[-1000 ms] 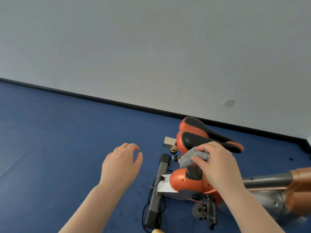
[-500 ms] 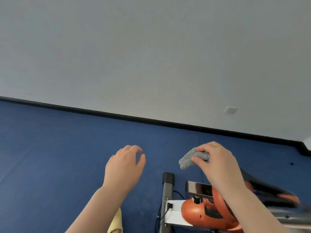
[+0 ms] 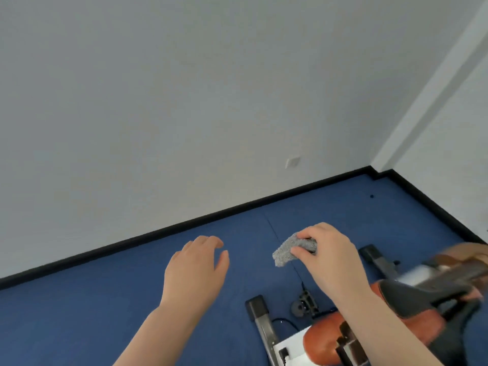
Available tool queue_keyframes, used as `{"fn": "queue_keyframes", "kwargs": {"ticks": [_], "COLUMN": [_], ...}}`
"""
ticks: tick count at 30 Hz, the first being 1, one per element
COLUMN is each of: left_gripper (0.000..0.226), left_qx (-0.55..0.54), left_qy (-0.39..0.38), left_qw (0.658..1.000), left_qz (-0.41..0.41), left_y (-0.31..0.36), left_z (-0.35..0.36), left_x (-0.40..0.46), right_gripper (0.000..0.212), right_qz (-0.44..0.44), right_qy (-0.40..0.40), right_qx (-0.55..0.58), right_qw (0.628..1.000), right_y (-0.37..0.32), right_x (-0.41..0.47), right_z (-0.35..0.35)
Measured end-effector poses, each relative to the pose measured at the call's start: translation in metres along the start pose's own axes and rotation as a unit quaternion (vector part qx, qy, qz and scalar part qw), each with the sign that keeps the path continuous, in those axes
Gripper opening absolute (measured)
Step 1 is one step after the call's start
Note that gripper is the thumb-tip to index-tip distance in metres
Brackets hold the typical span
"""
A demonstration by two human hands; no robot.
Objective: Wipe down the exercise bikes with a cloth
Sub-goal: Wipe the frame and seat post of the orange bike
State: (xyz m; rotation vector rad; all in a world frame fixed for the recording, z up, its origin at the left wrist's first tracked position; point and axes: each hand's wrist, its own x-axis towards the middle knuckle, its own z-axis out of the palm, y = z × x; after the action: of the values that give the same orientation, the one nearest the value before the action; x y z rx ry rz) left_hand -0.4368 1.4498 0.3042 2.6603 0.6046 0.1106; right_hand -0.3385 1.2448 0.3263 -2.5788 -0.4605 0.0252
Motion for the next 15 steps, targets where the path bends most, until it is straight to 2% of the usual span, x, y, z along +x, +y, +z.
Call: {"fn": "queue_keyframes", "kwargs": {"ticks": [6, 15], "left_gripper": [0.032, 0.031], "left_qx": [0.008, 0.003], "left_qy": [-0.074, -0.075], "left_qw": [0.989, 0.964], "left_qz": [0.128, 0.254], "left_y": [0.034, 0.131], "left_z": [0.023, 0.04], "left_x": [0.091, 0.229], "right_gripper": [0.011, 0.007], "right_qz": [0.113, 0.212], "right_qy": [0.064, 0.149], "right_qx": [0.002, 0.016], "right_qw": [0.992, 0.966], "right_y": [0.035, 0.093], "right_x": [0.045, 0.116], "right_z": [-0.002, -0.023]}}
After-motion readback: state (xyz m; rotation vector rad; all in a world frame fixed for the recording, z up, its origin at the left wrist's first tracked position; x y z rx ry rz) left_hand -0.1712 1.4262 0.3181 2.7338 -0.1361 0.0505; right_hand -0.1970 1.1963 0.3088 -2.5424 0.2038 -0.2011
